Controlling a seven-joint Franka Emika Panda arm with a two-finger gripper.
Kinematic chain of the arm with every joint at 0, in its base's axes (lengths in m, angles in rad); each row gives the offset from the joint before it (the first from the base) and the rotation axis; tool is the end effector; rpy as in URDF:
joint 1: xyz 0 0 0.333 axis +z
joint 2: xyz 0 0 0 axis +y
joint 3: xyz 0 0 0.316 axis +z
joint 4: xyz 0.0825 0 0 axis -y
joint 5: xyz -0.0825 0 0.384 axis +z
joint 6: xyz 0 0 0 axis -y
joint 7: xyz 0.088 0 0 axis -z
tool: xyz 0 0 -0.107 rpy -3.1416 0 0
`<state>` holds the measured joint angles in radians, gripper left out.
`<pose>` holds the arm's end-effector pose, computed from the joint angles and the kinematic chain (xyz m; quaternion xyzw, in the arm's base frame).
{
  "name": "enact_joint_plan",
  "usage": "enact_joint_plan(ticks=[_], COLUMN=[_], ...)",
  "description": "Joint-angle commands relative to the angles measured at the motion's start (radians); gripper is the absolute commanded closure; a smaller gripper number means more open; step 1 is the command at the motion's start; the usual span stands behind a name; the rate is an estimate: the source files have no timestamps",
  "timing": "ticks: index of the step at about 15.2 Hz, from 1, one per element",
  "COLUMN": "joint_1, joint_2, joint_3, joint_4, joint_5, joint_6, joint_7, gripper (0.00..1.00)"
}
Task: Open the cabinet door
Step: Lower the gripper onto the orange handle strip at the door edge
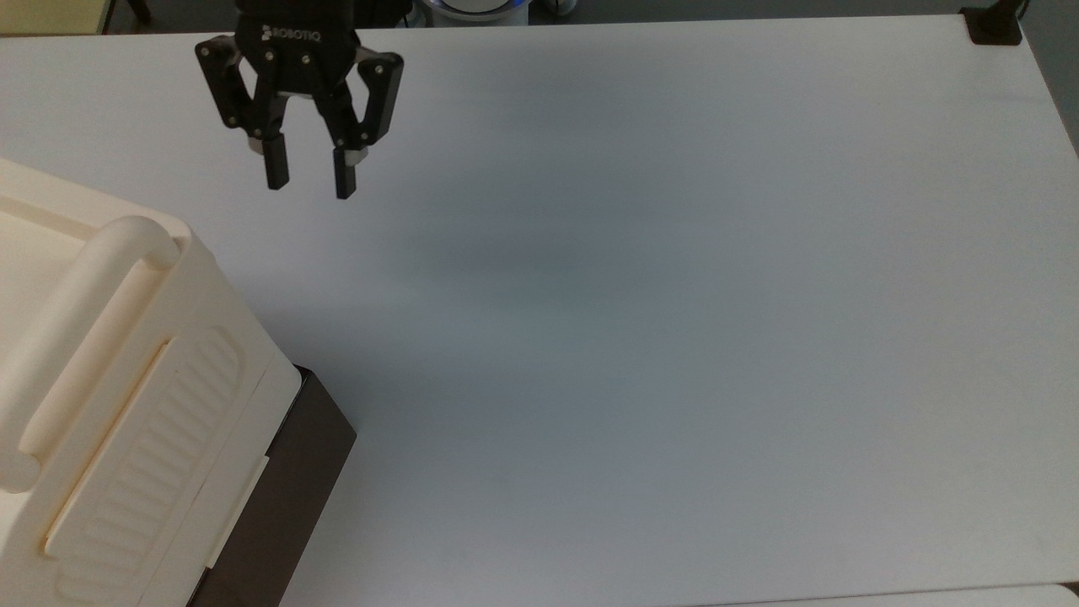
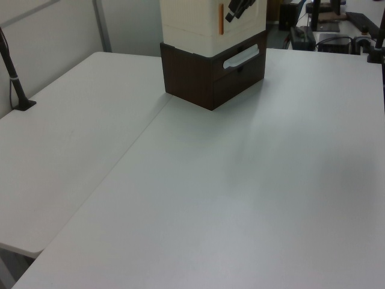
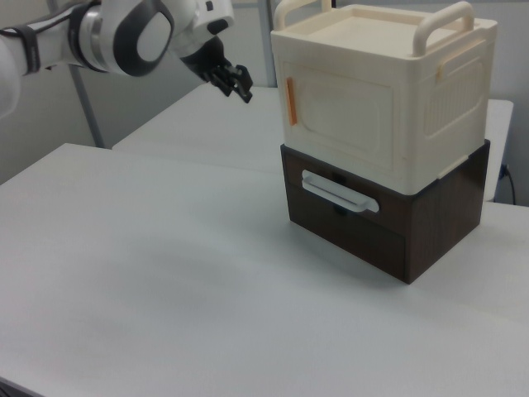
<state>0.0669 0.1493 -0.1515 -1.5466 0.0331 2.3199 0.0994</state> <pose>0.6517 -0.0468 0.6328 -0.9472 0.0901 -0.3077 0.0068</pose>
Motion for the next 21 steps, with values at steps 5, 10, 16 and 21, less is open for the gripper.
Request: enact_joint_plan(ticks=[5,10,16,21], joint_1=[-0.038,-0.064,-0.065,-0.073], joint_2=[0.084,0.098,0.139,0.159], joint_3=[-0.005,-0.006,-0.017,-0.022], joint_4=[0.042,0.056,0.074,0.091], joint_5=[-0.007,-0.028,-0.067,-0.094], joint_6=[0.162,0.209,0.225,0.259], joint_7=[0.106,0.115,0.117,0.149], gripper=[0.5,0.49,0.48,0.52])
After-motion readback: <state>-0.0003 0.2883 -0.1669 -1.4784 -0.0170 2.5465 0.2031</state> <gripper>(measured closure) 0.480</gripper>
